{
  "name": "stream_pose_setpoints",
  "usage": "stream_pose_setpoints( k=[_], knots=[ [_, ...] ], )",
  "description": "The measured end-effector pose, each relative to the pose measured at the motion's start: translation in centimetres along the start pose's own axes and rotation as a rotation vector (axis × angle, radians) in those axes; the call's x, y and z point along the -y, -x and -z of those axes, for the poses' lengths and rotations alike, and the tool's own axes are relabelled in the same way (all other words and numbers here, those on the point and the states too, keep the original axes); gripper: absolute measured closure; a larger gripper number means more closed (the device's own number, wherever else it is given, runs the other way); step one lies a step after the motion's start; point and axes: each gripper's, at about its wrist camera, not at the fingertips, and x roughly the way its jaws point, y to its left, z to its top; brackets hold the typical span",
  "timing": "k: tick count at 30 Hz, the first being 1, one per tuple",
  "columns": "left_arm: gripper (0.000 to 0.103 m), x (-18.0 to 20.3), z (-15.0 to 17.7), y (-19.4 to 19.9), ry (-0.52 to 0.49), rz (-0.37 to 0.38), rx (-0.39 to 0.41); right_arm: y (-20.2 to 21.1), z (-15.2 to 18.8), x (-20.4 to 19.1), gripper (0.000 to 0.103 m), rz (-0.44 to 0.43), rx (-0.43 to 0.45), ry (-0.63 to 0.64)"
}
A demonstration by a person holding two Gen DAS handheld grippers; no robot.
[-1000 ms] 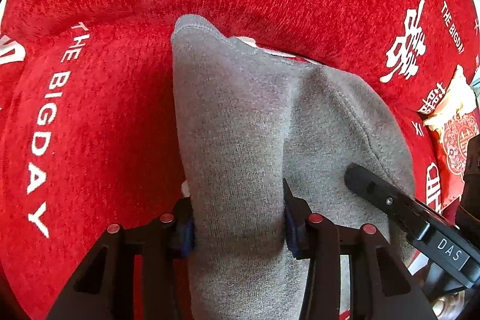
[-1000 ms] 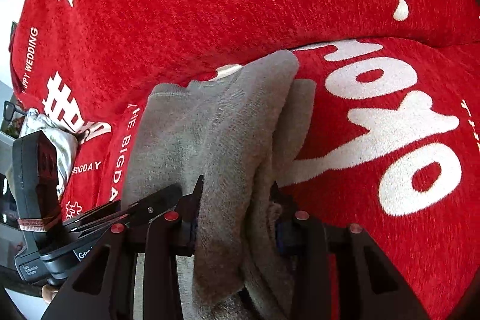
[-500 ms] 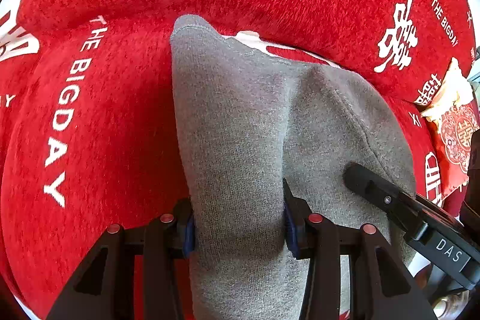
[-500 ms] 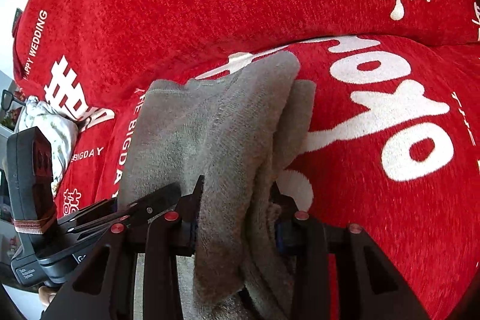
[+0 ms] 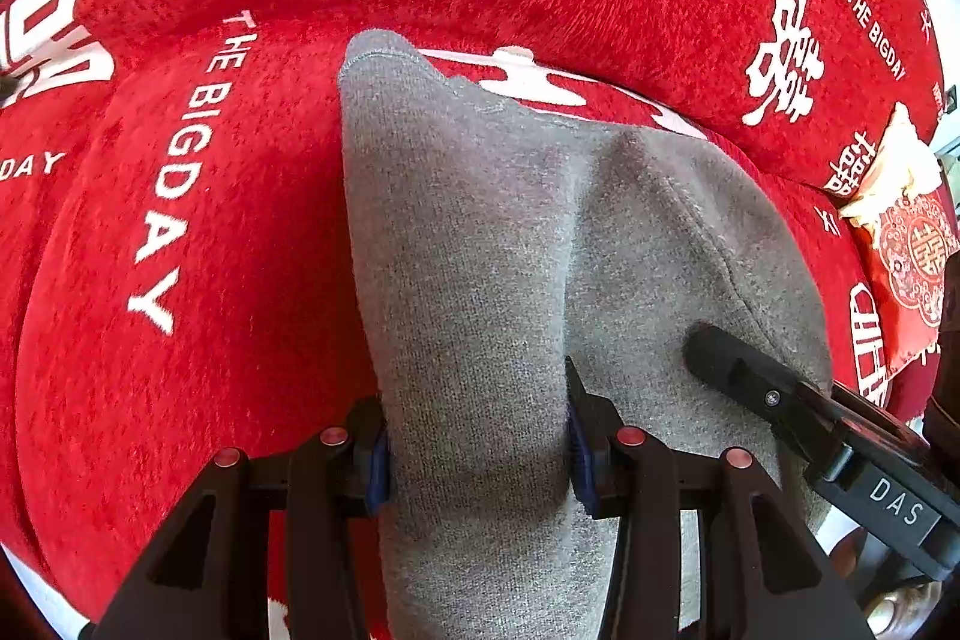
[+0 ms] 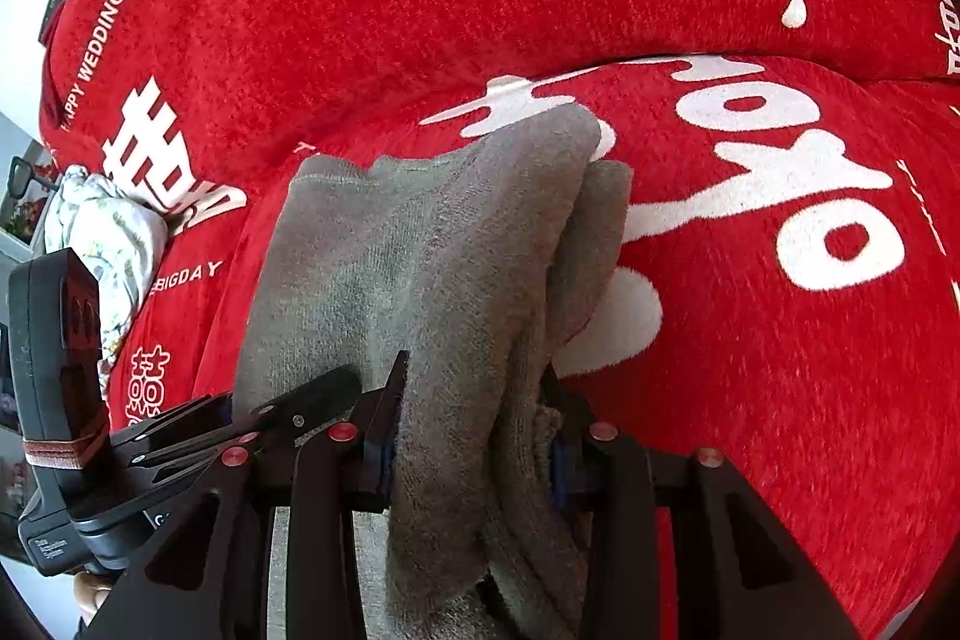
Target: Fold small clothes
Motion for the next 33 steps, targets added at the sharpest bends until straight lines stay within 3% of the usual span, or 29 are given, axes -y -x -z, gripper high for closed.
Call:
stream_pose_setpoints(
  k=[33],
  knots=[
    [0.057,-0.4,5.7,3.7,-0.096,-0.099,0.098,1.1,6.1,-3.0,0.063,-0.017,0.055,0.032]
  ],
)
